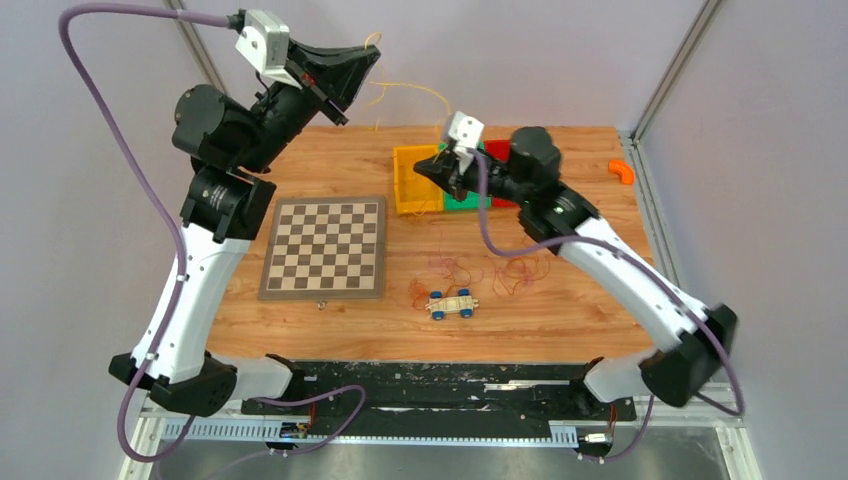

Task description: Untangle the cables

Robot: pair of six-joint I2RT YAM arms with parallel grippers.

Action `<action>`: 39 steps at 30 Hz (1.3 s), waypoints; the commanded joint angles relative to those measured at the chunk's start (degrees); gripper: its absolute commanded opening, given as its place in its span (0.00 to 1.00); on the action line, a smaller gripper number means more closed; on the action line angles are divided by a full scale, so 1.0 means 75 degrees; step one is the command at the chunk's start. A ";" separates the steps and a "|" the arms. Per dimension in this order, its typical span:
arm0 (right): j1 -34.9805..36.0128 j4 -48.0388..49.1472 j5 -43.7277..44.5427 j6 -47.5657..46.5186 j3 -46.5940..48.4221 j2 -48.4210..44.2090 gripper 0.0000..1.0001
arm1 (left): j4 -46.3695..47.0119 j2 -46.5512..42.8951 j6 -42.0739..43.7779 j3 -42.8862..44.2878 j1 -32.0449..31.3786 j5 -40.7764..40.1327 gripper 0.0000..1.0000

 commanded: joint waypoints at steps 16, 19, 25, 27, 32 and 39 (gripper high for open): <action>0.0693 -0.2482 0.3777 -0.1984 0.0121 -0.0145 0.00 | -0.0478 -0.0793 -0.0910 -0.3306 0.0490 0.1634 0.00; 0.0703 -0.1478 0.3568 -0.3060 -0.0978 -0.0615 0.00 | -0.0552 -0.0816 -0.0888 -0.3256 0.0506 0.1589 0.00; 0.0270 -0.0654 0.1334 -0.1856 -0.0881 -0.1685 0.00 | -0.0403 -0.0952 -0.0784 -0.3426 0.0630 0.1825 0.00; -0.0144 -0.1346 -0.0115 -0.1116 -0.0535 -0.1402 0.00 | -0.0470 -0.0860 -0.0797 -0.3470 0.0630 0.2167 0.00; -0.0599 -0.1346 -0.1726 -0.0220 -0.0269 -0.1523 0.00 | -0.0941 -0.0629 -0.0242 -0.3570 0.0591 0.4551 0.00; -0.0602 -0.1163 -0.2448 -0.0958 -0.0858 -0.1950 0.00 | -0.0867 -0.1277 0.0721 -0.4483 0.0385 0.5433 0.00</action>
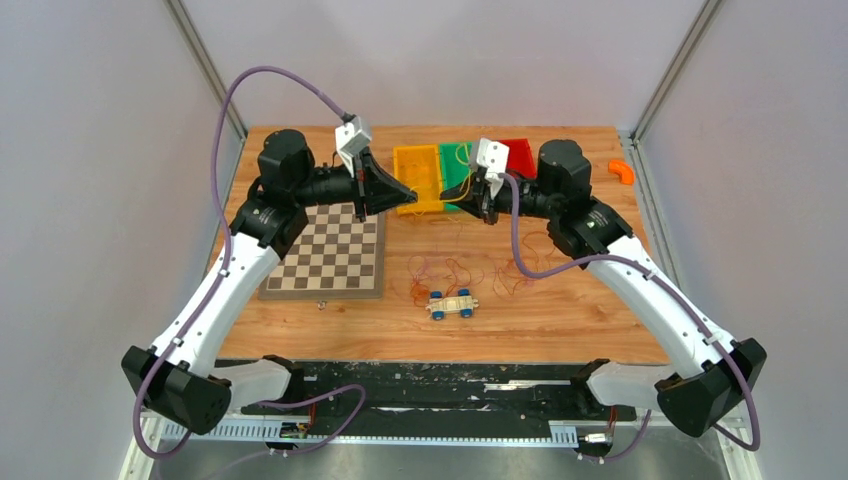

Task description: Untangle the cables

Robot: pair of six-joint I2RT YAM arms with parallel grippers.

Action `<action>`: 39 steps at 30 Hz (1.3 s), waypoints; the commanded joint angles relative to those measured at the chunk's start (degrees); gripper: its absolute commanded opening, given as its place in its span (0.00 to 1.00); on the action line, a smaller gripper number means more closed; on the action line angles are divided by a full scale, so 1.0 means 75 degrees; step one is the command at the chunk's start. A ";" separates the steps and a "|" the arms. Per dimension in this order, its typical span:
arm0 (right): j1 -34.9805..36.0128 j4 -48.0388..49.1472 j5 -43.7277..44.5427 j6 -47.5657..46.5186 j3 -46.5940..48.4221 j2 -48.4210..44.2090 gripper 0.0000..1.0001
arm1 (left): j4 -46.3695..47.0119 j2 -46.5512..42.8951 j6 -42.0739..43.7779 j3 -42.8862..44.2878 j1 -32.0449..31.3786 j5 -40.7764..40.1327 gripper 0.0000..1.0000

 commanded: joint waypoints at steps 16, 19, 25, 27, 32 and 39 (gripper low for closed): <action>0.0628 0.0146 -0.1960 -0.0488 -0.0758 -0.0431 0.00 | 0.2457 -0.0101 -0.1451 -0.0685 -0.0912 0.1100 0.05; 0.0699 0.0147 -0.1924 -0.0501 -0.0791 -0.0431 0.00 | 0.3530 -0.0091 -0.2244 -0.0980 -0.1030 0.1141 0.07; 0.0782 0.0197 -0.1914 -0.0489 -0.0763 -0.0431 0.00 | 0.3516 -0.0069 -0.2479 -0.1198 -0.1289 0.0978 0.26; 0.0815 0.0221 -0.1913 -0.0482 -0.0760 -0.0443 0.00 | 0.3502 -0.0049 -0.2550 -0.1240 -0.1343 0.0883 0.35; 0.0949 0.0318 -0.1815 -0.0471 -0.0766 -0.0461 0.00 | 0.3502 0.0024 -0.2702 -0.1245 -0.1558 0.0669 0.40; 0.1227 0.0504 -0.0949 -0.0257 -0.0755 -0.0415 0.00 | 0.3299 0.0059 -0.2576 -0.1169 -0.1829 -0.0070 0.38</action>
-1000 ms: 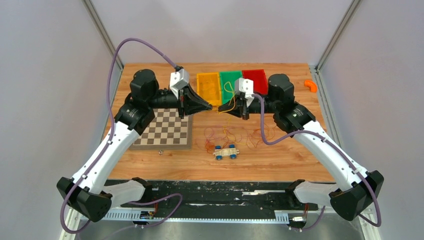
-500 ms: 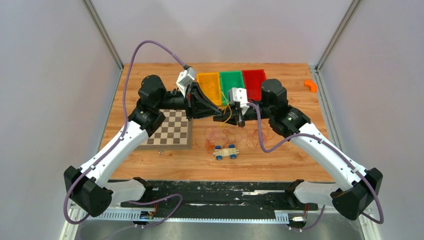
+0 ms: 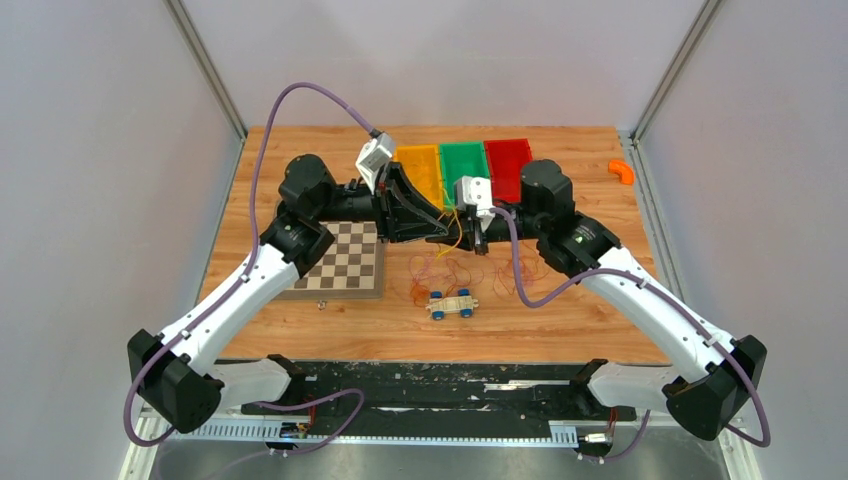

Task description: Untangle the cables

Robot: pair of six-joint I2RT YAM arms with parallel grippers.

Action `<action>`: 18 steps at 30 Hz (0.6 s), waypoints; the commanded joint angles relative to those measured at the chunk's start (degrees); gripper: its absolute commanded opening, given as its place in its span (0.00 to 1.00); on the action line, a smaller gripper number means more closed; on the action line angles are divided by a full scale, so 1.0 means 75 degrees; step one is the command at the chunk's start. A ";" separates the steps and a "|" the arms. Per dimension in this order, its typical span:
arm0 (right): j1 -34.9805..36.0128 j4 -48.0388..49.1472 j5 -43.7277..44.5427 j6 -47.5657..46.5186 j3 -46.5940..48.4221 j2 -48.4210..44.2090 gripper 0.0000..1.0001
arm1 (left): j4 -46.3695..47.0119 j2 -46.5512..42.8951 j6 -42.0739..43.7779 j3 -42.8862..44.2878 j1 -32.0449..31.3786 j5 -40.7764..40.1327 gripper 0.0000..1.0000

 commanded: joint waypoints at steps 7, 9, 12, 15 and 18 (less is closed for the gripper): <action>0.0489 0.0918 0.1347 0.0680 0.0042 -0.0100 0.00 | -0.1107 0.0043 0.0753 0.0121 -0.0398 -0.2067 0.34; 0.0489 0.0948 0.1318 0.0689 -0.0018 -0.0129 0.00 | -0.1238 0.0031 0.0897 0.0132 -0.0406 -0.2207 0.34; 0.0489 0.1018 0.1227 0.0693 -0.0112 -0.0206 0.00 | -0.1474 0.0029 0.1153 0.0178 -0.0420 -0.2473 0.34; 0.0489 0.1045 0.1164 0.0731 -0.0143 -0.0245 0.00 | -0.1694 0.0038 0.1335 0.0274 -0.0431 -0.2625 0.37; 0.0490 0.1090 0.1074 0.0755 -0.0175 -0.0291 0.00 | -0.1913 0.0041 0.1516 0.0294 -0.0443 -0.2776 0.37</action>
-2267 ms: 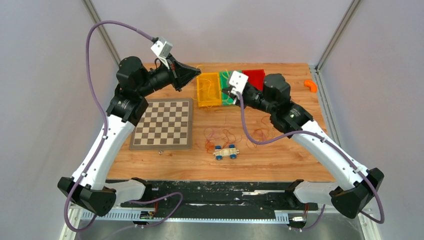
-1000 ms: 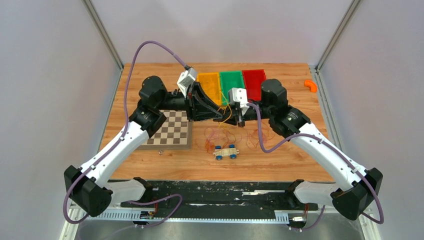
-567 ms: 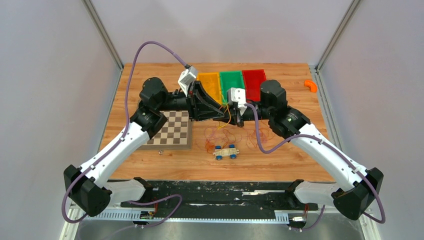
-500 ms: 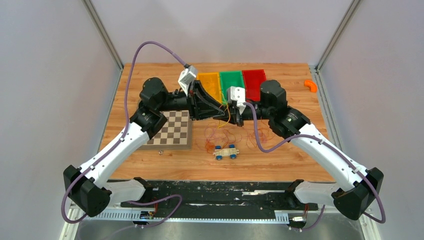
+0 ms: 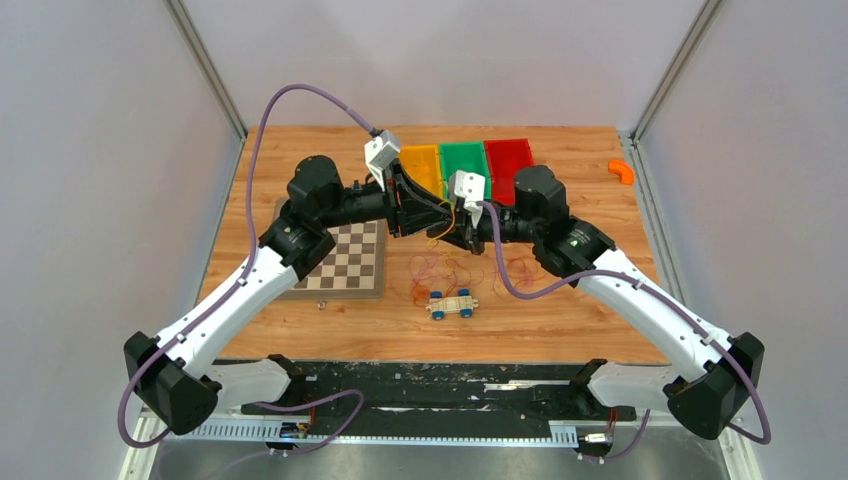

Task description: Untangle the cables

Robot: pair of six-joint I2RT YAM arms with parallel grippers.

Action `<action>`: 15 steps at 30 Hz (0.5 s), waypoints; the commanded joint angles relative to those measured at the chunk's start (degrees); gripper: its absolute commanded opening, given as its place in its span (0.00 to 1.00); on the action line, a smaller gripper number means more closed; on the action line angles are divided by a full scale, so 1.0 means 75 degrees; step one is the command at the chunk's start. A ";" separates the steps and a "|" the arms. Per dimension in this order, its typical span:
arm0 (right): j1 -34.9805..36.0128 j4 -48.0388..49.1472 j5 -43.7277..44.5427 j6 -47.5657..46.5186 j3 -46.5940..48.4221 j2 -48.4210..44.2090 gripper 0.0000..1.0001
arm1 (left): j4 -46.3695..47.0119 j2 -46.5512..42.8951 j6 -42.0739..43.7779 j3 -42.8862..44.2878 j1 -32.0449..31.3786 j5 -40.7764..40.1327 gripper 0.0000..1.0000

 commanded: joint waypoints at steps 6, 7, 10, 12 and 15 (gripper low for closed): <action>0.0271 0.1098 -0.0493 0.0157 0.0027 -0.0317 0.00 | -0.0629 0.0091 0.0603 0.0102 -0.0163 -0.0330 0.04; 0.0265 0.1098 -0.0454 0.0159 0.0014 -0.0325 0.00 | -0.0575 0.0085 0.0523 0.0075 -0.0162 -0.0142 0.01; 0.0242 0.1082 -0.0328 0.0151 -0.0060 -0.0395 0.00 | -0.0102 -0.0022 0.0217 -0.0070 -0.0140 0.0239 0.00; 0.0199 0.1067 -0.0302 0.0151 -0.0164 -0.0513 0.00 | 0.0202 -0.0105 -0.0013 -0.0189 -0.0092 0.0397 0.00; 0.0065 0.0963 -0.0281 0.0187 -0.0319 -0.0681 0.07 | 0.0681 -0.0185 -0.0507 -0.0292 0.0170 0.0554 0.00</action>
